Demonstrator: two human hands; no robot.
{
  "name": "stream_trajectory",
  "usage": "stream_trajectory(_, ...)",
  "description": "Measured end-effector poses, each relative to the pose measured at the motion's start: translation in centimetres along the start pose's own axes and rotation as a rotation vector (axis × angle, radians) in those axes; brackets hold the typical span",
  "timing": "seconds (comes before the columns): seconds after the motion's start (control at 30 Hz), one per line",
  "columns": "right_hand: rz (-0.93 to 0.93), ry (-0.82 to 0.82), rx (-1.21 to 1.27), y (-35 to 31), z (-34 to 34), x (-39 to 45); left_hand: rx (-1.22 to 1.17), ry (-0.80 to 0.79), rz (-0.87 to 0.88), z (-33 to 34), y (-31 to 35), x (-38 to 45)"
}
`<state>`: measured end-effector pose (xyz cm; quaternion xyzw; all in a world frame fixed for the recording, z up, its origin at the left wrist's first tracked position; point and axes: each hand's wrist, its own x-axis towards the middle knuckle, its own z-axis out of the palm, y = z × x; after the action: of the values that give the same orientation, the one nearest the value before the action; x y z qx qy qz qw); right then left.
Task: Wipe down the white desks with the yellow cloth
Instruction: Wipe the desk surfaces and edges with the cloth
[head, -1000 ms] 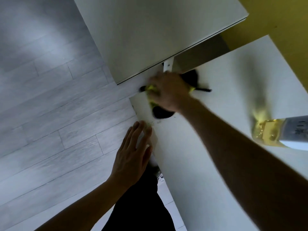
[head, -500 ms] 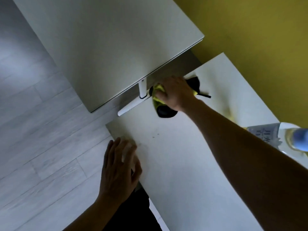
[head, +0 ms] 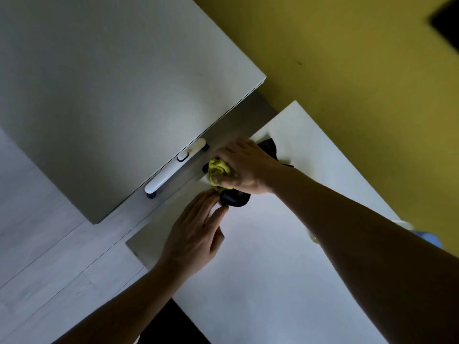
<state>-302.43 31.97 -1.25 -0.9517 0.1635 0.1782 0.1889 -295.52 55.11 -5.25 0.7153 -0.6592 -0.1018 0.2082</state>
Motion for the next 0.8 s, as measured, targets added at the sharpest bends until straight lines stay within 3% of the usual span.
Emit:
stream_trajectory(0.27, 0.321, 0.097, -0.004, 10.1, -3.9, 0.3, -0.004, -0.064, -0.025, 0.3, -0.1, 0.1)
stream_trajectory(0.47, 0.364, 0.038, 0.007, 9.9, -3.3, 1.4, -0.026, -0.029, -0.021, 0.9, 0.5, 0.2)
stream_trajectory(0.6, 0.287, -0.092, -0.05, 5.3, -3.2, 1.8, -0.003, -0.056, -0.035, 0.6, 0.5, 0.5)
stream_trajectory(0.7, 0.123, -0.052, -0.064, 1.4, -1.9, 0.8, 0.026, -0.07, -0.037, 0.6, 0.7, 0.3)
stream_trajectory(0.8, 0.001, -0.067, -0.068, 1.8, -1.8, -0.2, 0.065, -0.084, -0.044, 0.4, 0.8, 0.3)
